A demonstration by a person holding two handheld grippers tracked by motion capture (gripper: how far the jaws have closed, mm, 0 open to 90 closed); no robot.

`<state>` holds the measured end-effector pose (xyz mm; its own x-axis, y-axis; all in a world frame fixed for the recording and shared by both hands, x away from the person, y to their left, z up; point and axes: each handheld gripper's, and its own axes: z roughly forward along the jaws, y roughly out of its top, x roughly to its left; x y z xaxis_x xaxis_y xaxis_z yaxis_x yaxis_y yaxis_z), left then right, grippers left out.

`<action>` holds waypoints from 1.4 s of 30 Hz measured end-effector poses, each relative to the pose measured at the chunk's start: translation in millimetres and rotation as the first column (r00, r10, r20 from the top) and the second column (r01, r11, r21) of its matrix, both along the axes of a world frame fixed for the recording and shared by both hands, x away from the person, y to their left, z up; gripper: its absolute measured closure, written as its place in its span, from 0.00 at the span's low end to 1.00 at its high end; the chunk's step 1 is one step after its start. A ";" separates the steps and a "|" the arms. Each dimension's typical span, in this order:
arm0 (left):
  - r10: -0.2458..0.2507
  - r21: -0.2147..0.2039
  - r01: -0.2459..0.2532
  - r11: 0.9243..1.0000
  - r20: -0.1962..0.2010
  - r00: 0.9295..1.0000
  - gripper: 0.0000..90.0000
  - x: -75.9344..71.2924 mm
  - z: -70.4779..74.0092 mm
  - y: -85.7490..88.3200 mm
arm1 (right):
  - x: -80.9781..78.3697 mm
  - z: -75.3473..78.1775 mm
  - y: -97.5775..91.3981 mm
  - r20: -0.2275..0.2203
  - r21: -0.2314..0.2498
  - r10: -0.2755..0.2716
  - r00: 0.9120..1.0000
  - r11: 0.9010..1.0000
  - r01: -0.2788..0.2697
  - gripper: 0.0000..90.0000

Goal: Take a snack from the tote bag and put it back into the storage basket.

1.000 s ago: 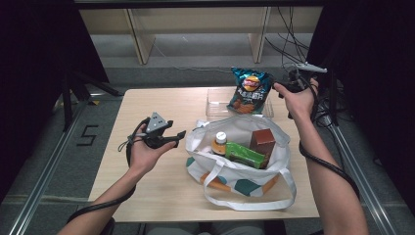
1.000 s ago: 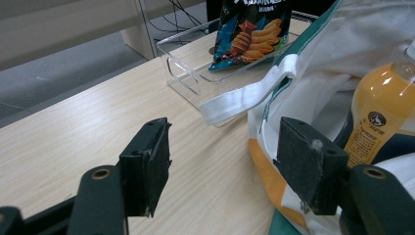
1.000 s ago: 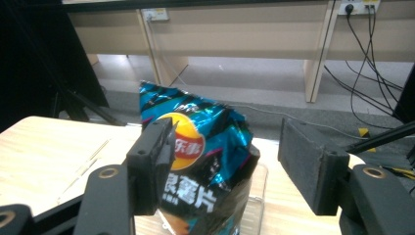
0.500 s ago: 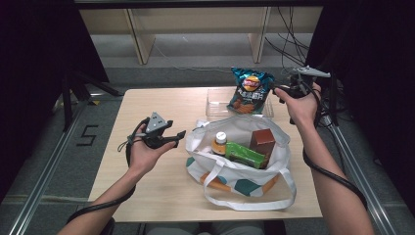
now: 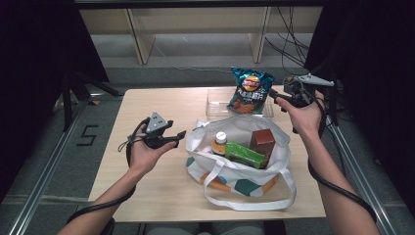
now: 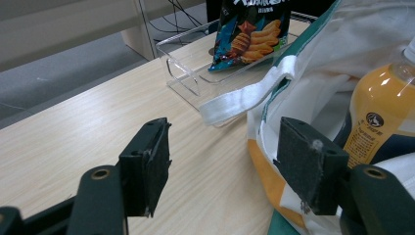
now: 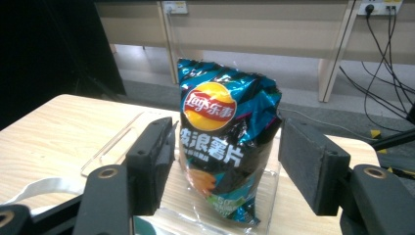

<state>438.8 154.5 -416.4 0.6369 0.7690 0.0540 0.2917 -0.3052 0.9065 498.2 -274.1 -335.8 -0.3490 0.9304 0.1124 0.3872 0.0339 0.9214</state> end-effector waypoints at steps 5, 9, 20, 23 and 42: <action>0.001 -0.003 -0.001 1.000 0.000 1.000 0.40 -0.5 0.2 -0.1 | -7.4 -0.3 -0.9 0.000 -0.009 0.015 1.000 1.000 -0.015 0.43; 0.002 0.000 -0.002 1.000 -0.001 1.000 0.40 -0.1 -0.4 0.5 | -14.4 -1.6 -2.2 0.000 -0.007 0.017 1.000 1.000 -0.017 0.43; -0.004 0.005 0.004 1.000 -0.003 1.000 0.40 -0.9 -3.1 -0.4 | -39.4 -4.7 1.6 0.017 -0.002 0.055 0.998 0.998 -0.055 0.43; -0.005 0.006 0.005 1.000 -0.004 1.000 0.40 -1.8 -4.6 0.2 | -45.2 -7.4 3.3 -0.004 0.016 0.060 0.998 0.998 -0.060 0.43; -0.002 0.009 0.002 1.000 -0.006 1.000 0.40 -3.4 -6.7 1.3 | -79.4 -16.8 -2.7 0.003 0.016 0.077 0.997 0.997 -0.077 0.42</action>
